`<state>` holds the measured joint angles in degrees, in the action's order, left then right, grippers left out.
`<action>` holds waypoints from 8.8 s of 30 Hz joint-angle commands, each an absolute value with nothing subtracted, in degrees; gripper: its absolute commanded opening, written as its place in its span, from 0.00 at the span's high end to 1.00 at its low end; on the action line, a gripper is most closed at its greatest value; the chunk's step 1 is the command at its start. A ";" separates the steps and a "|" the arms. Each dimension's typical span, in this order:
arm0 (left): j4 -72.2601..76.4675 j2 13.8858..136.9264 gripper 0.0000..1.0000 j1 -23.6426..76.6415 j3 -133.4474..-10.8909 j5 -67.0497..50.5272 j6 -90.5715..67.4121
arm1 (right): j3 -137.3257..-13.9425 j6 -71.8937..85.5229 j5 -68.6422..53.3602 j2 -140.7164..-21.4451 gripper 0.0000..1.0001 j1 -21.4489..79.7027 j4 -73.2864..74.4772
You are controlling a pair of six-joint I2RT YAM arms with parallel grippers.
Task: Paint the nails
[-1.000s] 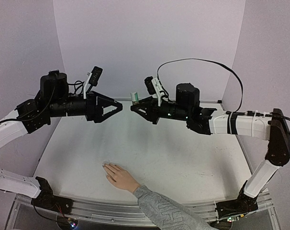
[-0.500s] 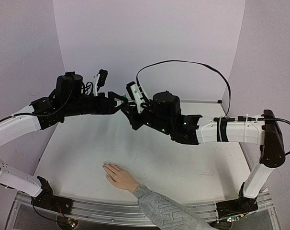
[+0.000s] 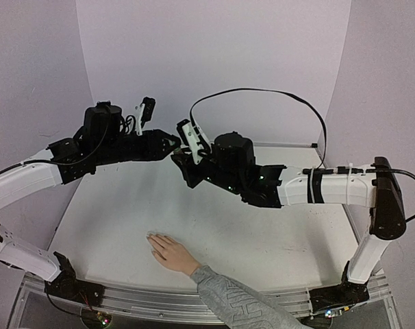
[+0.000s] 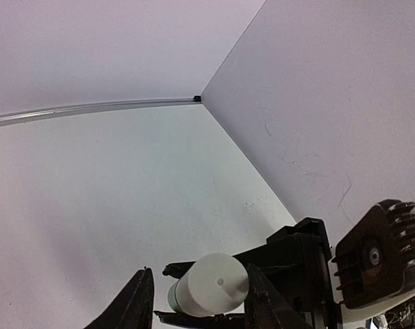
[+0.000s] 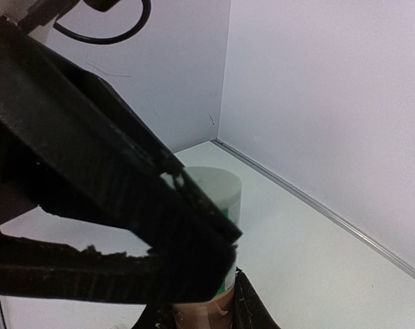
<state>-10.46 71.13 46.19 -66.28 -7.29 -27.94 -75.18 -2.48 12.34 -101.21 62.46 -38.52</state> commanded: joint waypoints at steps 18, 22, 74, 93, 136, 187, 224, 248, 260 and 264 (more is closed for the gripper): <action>-7.49 71.73 0.93 46.32 -65.22 -36.27 -11.89 | -74.33 -3.30 -30.65 -93.33 1.00 57.63 -42.54; -7.47 71.43 0.96 46.24 -64.70 -48.66 -6.52 | -71.85 7.30 -65.45 -91.22 1.00 53.33 -53.36; -8.35 70.81 0.55 43.20 -68.01 -11.78 -24.92 | -80.28 -2.82 15.25 -102.72 1.00 63.42 -39.82; -8.35 73.77 0.89 43.51 -68.00 -29.13 -16.24 | -75.16 -4.11 -14.53 -95.06 1.00 60.61 -40.82; -12.37 69.11 0.22 43.33 -69.37 -13.01 -27.59 | -78.39 -3.08 15.63 -100.06 1.00 63.31 -40.02; -12.90 71.07 0.11 42.62 -72.52 -26.94 -15.87 | -65.38 -1.43 -17.70 -85.84 1.00 52.23 -44.13; -9.24 74.83 0.74 44.67 -73.63 -13.64 -30.59 | -77.51 -3.35 12.10 -98.35 1.00 62.75 -40.08; -4.92 73.63 0.55 44.65 -72.87 -46.24 -7.85 | -68.24 2.77 -41.10 -88.10 1.00 51.83 -46.14; -5.24 67.80 0.05 44.65 -66.14 -16.78 -30.89 | -68.82 0.48 -2.86 -91.82 1.00 57.31 -45.46; -5.17 68.47 0.08 44.78 -66.25 -16.04 -34.07 | -71.35 -2.19 4.36 -94.55 1.00 60.41 -44.01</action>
